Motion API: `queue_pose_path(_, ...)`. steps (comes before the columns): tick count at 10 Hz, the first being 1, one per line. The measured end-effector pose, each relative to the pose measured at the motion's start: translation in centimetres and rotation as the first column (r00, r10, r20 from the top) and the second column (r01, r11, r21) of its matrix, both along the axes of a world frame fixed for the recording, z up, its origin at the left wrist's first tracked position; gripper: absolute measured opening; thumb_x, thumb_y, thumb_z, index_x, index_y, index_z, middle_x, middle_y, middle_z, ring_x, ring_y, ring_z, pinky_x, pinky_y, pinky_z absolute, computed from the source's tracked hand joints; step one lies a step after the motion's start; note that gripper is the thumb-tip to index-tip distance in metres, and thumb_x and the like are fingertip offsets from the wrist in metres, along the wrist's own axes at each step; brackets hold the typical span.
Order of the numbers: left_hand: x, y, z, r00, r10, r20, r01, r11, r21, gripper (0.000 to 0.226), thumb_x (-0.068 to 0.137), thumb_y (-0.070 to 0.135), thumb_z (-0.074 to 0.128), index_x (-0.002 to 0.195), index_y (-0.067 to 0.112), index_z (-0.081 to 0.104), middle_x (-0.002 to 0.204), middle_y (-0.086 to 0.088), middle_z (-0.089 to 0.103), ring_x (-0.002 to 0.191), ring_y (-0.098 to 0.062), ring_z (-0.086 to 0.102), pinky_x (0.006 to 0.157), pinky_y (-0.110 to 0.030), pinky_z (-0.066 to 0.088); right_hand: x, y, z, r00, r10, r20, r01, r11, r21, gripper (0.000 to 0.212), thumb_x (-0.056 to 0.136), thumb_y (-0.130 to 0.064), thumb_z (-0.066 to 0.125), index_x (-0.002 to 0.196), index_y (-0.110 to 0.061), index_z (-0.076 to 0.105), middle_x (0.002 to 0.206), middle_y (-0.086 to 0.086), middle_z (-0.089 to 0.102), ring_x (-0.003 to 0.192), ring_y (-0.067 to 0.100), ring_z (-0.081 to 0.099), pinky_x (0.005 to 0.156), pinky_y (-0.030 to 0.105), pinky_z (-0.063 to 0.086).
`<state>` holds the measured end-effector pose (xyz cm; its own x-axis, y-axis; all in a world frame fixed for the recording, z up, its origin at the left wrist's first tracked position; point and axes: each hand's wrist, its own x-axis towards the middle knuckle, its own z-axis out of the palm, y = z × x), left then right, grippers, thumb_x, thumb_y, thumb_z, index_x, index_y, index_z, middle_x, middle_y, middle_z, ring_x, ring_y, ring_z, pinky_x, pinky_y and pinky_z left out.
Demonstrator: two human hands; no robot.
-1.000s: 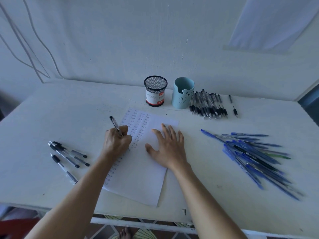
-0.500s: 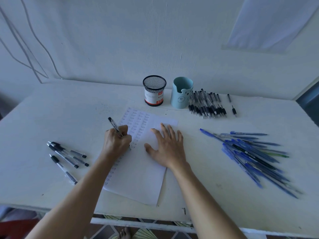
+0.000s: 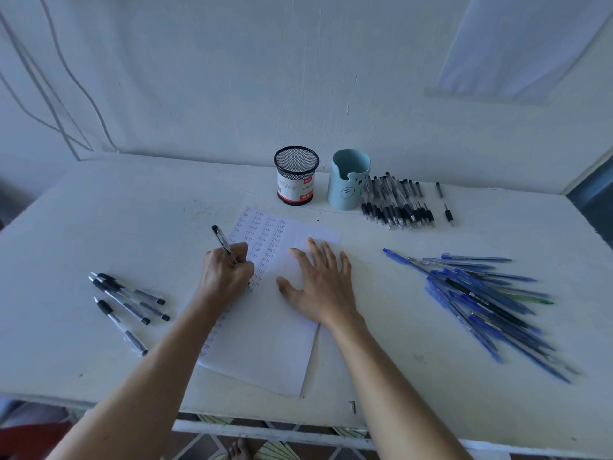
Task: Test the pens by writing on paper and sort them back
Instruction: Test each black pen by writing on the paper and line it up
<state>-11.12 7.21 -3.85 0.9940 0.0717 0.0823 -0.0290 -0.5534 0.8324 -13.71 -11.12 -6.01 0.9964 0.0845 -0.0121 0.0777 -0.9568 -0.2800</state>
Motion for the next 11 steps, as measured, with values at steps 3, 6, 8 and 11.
queue_pose_path(3,0.1,0.2,-0.5,0.998,-0.060,-0.008,0.060,0.998,-0.003,0.021,0.053,0.011,0.043,0.058,0.018,0.024,0.055,0.008,0.018,0.057,-0.012,0.016,0.049,-0.029,0.012,0.0,0.1,-0.1,1.000,-0.011,0.009,0.011,1.000,-0.010,0.086,0.073,-0.075,0.008,0.149,-0.038,0.026,0.166,-0.001,0.009,0.153,0.022,0.001,0.119,0.053,-0.001)
queue_pose_path(6,0.5,0.4,-0.9,1.000,-0.027,-0.005,0.027,1.000,-0.005,0.037,0.064,-0.007,0.048,0.055,0.021,0.024,0.055,0.007,0.021,0.057,-0.016,0.019,0.053,-0.030,0.016,-0.1,0.0,0.2,1.000,0.009,-0.027,-0.009,1.000,-0.028,0.064,0.096,-0.064,0.032,0.153,-0.037,0.022,0.167,0.000,0.004,0.153,0.022,-0.002,0.120,0.052,-0.004)
queue_pose_path(8,1.4,1.4,-0.8,0.999,0.004,-0.045,-0.026,0.857,-0.515,0.016,0.085,0.038,0.056,0.084,0.024,0.048,0.052,-0.008,0.032,0.038,-0.017,0.033,0.042,-0.024,0.027,-0.3,0.3,0.4,1.000,-0.015,-0.011,0.015,1.000,0.004,0.089,0.079,-0.063,-0.008,0.155,-0.026,0.021,0.167,-0.001,0.006,0.153,0.019,-0.003,0.121,0.049,-0.006)
queue_pose_path(11,1.3,1.2,-0.6,1.000,-0.016,-0.009,0.011,0.907,-0.421,0.045,0.106,0.045,0.035,0.100,0.013,0.067,0.042,-0.010,0.040,0.030,-0.017,0.035,0.036,-0.021,0.028,-0.1,0.1,0.6,0.995,-0.101,-0.010,0.102,0.989,0.103,0.099,0.077,-0.065,-0.012,0.157,-0.018,0.021,0.166,-0.005,0.012,0.153,0.011,0.002,0.122,0.041,-0.003)
